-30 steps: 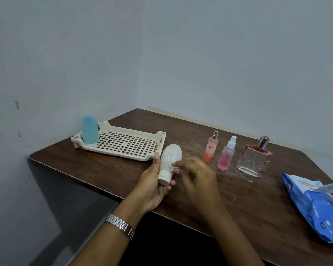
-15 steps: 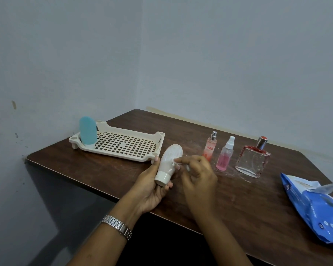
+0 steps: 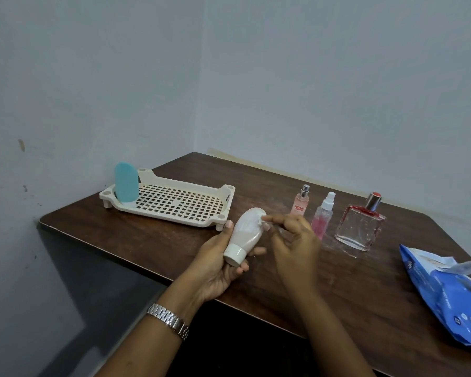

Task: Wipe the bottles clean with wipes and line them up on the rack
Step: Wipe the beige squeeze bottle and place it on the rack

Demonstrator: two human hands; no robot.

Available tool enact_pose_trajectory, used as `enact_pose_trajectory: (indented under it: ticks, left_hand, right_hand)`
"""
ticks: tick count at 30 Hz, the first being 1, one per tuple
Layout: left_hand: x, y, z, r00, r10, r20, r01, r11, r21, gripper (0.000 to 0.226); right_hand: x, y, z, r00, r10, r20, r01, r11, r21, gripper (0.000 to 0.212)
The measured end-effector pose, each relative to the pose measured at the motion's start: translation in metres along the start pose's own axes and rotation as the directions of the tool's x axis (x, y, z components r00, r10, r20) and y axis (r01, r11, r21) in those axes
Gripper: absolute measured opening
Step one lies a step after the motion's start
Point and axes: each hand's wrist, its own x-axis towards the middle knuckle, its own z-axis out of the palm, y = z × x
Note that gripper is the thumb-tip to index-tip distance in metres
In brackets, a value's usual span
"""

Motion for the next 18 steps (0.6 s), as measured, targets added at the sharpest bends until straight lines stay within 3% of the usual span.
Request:
enact_pose_trajectory:
  ticks: [5,11,18]
  left_hand:
    - [0.001,0.000,0.001,1.000,0.008,-0.012,-0.008,1.000,0.010,0.046]
    - [-0.003,0.001,0.003,1.000,0.006,0.027,-0.008,0.995,0.095,0.042]
    - [-0.002,-0.001,0.002,0.998,0.015,0.055,-0.022,0.991,0.135,0.044]
  right_hand:
    - [-0.020,0.000,-0.001,0.998,-0.032,0.058,0.031,0.999,0.012,0.026]
    - [0.013,0.007,-0.006,0.998,0.061,0.000,-0.061,0.998,0.011,0.021]
    - [-0.002,0.010,-0.010,0.999,0.051,0.018,-0.052,0.998,0.042,0.017]
